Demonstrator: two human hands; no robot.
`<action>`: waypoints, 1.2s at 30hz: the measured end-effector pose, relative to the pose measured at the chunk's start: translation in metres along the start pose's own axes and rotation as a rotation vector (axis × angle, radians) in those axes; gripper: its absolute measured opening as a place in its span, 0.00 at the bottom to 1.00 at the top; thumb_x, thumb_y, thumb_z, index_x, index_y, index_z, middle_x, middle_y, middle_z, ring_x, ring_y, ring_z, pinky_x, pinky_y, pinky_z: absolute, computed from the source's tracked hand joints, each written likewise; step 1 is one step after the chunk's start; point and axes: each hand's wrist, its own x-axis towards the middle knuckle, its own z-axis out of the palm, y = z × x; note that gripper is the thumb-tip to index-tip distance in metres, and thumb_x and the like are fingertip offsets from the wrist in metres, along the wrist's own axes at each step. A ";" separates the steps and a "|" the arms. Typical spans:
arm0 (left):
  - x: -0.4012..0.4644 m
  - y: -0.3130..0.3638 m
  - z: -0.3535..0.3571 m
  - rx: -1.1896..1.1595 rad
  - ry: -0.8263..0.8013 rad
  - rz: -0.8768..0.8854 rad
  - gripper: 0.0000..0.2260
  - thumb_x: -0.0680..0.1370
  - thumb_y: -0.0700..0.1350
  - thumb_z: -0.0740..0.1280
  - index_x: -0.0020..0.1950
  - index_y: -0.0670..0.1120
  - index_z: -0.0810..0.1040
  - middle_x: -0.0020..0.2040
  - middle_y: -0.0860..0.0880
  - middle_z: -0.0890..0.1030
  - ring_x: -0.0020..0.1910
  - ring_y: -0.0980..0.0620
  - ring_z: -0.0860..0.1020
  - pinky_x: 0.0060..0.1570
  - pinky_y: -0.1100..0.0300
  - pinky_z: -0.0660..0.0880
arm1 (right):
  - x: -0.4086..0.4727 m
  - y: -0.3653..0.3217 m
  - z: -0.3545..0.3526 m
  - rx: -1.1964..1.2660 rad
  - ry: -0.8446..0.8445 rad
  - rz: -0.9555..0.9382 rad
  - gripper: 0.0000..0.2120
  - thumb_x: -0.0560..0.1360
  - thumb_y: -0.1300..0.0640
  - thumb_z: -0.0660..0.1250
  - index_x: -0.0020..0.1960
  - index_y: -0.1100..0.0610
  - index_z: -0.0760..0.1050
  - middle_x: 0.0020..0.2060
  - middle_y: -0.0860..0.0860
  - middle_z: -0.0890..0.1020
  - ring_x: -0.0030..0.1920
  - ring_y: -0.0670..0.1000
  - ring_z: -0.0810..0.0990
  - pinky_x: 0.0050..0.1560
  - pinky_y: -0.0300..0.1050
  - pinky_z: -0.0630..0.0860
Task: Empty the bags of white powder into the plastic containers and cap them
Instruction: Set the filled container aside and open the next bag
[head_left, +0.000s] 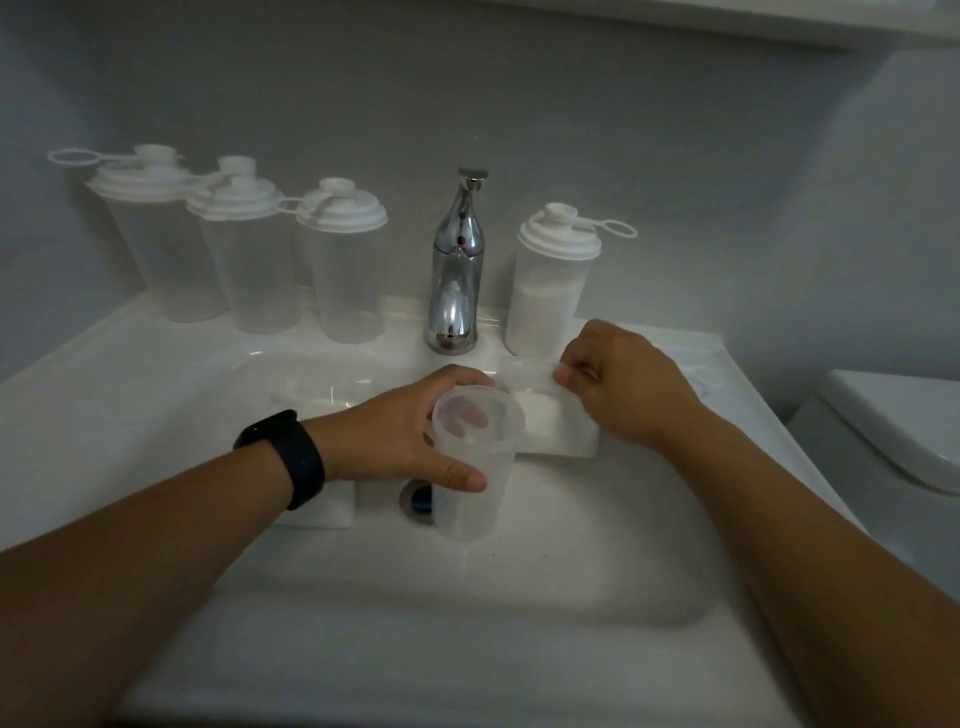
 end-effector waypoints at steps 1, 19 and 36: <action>0.001 0.001 0.001 0.013 0.012 0.011 0.35 0.68 0.48 0.83 0.68 0.63 0.69 0.60 0.59 0.80 0.58 0.62 0.79 0.54 0.66 0.78 | -0.001 0.000 -0.003 0.012 0.031 0.000 0.09 0.82 0.51 0.65 0.48 0.55 0.80 0.43 0.47 0.73 0.45 0.53 0.76 0.44 0.48 0.71; -0.007 0.013 -0.014 0.269 0.021 0.001 0.44 0.63 0.59 0.83 0.73 0.71 0.62 0.62 0.66 0.74 0.59 0.65 0.76 0.56 0.71 0.74 | -0.004 -0.006 -0.014 0.188 0.459 -0.125 0.12 0.80 0.52 0.63 0.45 0.60 0.78 0.43 0.47 0.72 0.40 0.51 0.73 0.40 0.47 0.72; -0.005 0.050 0.019 0.033 0.342 0.147 0.24 0.70 0.68 0.74 0.64 0.64 0.78 0.59 0.68 0.82 0.59 0.68 0.79 0.60 0.65 0.74 | -0.015 -0.046 -0.033 0.318 0.742 -0.366 0.07 0.80 0.62 0.66 0.44 0.63 0.77 0.44 0.51 0.74 0.44 0.47 0.72 0.44 0.35 0.69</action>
